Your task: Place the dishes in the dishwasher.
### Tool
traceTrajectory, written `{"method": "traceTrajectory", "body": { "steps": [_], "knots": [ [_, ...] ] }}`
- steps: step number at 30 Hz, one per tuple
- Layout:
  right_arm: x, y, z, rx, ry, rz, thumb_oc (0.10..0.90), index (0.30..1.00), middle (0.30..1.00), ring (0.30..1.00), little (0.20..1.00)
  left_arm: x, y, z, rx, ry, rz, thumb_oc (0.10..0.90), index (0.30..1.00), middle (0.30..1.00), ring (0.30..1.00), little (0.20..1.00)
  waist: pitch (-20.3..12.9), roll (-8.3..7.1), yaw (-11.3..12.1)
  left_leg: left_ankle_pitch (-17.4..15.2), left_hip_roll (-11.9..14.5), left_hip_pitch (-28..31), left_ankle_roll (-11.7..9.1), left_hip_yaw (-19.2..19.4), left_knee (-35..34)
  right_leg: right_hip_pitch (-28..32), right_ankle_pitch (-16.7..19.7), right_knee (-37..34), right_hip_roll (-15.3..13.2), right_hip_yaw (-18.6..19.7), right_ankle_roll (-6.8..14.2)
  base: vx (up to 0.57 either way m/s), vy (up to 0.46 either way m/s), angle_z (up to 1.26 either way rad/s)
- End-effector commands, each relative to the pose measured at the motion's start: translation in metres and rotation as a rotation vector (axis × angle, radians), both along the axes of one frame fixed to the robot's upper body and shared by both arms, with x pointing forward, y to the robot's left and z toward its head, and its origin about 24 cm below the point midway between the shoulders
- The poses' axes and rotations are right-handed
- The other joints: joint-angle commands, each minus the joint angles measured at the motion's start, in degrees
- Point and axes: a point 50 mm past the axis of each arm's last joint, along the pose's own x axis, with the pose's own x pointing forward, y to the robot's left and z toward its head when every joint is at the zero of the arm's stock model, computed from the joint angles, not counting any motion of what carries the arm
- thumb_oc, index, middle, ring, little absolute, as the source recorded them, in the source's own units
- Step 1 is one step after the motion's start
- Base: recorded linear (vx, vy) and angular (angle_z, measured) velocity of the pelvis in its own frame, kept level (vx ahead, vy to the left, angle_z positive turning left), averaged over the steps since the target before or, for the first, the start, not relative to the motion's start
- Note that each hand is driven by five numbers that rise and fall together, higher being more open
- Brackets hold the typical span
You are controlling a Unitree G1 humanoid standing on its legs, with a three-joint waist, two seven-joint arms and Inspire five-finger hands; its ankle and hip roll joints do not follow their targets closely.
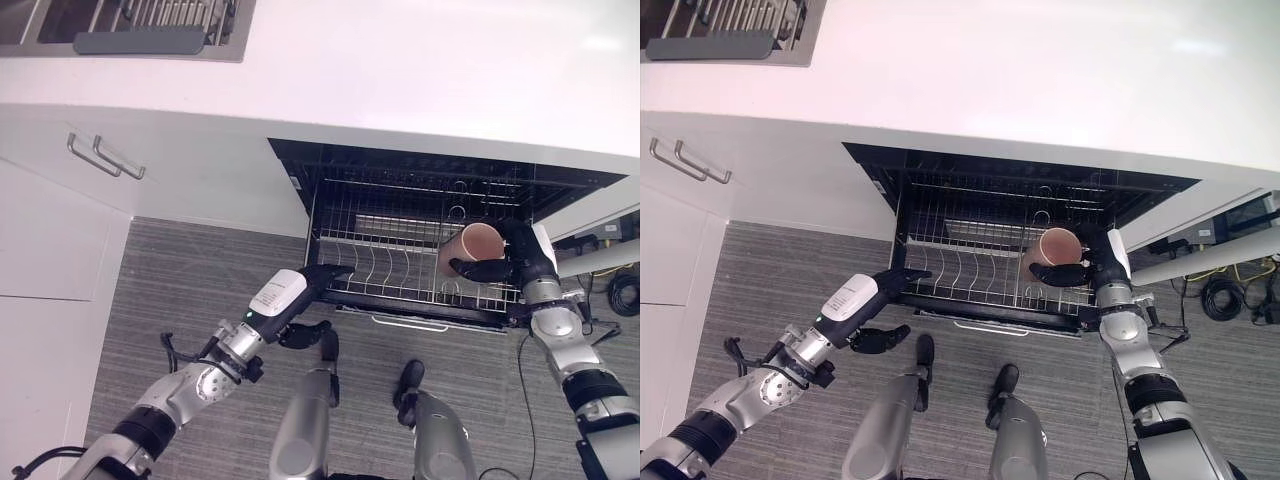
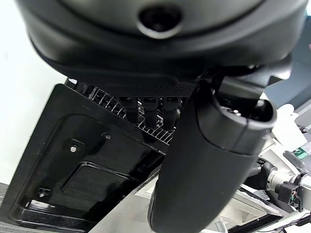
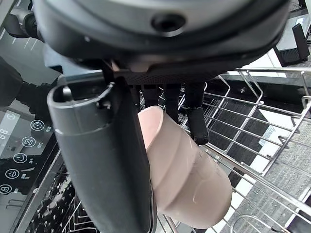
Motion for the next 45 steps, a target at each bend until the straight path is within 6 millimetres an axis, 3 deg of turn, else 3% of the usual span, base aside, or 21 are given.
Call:
{"method": "traceTrajectory", "body": {
  "steps": [1, 11, 20, 29, 36, 45],
  "knots": [
    [-0.016, -0.005, -0.023, -0.039, 0.102, 0.034, 0.800, 0.900, 0.900, 0.900, 0.900, 0.003, -0.004, 0.033, -0.089, -0.178, -0.061, 0.800, 0.900, 0.900, 0.900, 0.900, -1.14, -0.33, 0.17, -4.33, 2.01, -3.24, -2.14, 4.61, 2.39, 2.30, -6.11, 0.68, 0.84, 4.78, 0.45, 0.00, 0.000, 0.00],
    [-0.015, 0.005, -0.006, 0.115, -0.033, 0.078, 0.800, 0.900, 0.900, 0.900, 0.900, -0.001, -0.001, 0.029, -0.105, -0.163, -0.038, 0.800, 0.900, 0.900, 0.900, 0.900, -1.75, -0.43, -0.47, -4.14, 2.21, -3.33, -2.52, 5.23, 2.39, 2.63, -6.69, 0.68, 0.81, 5.50, 0.56, 0.00, 0.005, -0.01],
    [-0.023, 0.024, 0.014, 0.000, -0.143, 0.172, 0.800, 0.900, 0.900, 0.900, 0.900, -0.006, 0.002, 0.028, -0.114, -0.146, -0.025, 0.800, 0.900, 0.900, 0.900, 0.900, -2.36, -1.09, -1.16, -3.73, 3.01, -3.93, -2.81, 6.59, 2.39, 2.73, -7.11, 0.68, 0.56, 5.61, 0.90, 0.00, -0.001, -0.01],
    [-0.042, 0.030, 0.043, 0.010, -0.419, 0.133, 0.800, 0.900, 0.900, 0.900, 0.900, -0.011, 0.006, 0.024, -0.128, -0.135, 0.016, 0.800, 0.900, 0.900, 0.900, 0.900, -2.76, -1.65, -2.37, -3.35, 3.50, -4.41, -2.92, 7.51, 2.39, 3.13, -7.83, 0.68, 0.38, 6.66, 0.96, 0.01, 0.007, -0.05],
    [-0.053, 0.037, 0.049, -0.019, -0.508, 0.125, 0.800, 0.900, 0.900, 0.900, 0.900, -0.016, 0.008, 0.022, -0.138, -0.129, 0.028, 0.800, 0.900, 0.900, 0.900, 0.900, -2.69, -1.79, -3.18, -3.17, 3.90, -4.61, -2.97, 8.38, 2.39, 3.12, -8.14, 0.68, 0.25, 7.26, 0.93, 0.00, 0.020, -0.08],
    [-0.062, 0.029, 0.050, 0.036, -0.573, 0.064, 0.800, 0.900, 0.900, 0.900, 0.900, -0.019, 0.011, 0.020, -0.145, -0.109, 0.045, 0.800, 0.900, 0.900, 0.900, 0.900, -3.12, -2.01, -3.59, -2.42, 4.82, -5.21, -3.37, 9.55, 2.39, 3.94, -9.13, 0.68, -0.03, 7.79, 0.83, 0.01, 0.000, -0.08]
  ]
}}
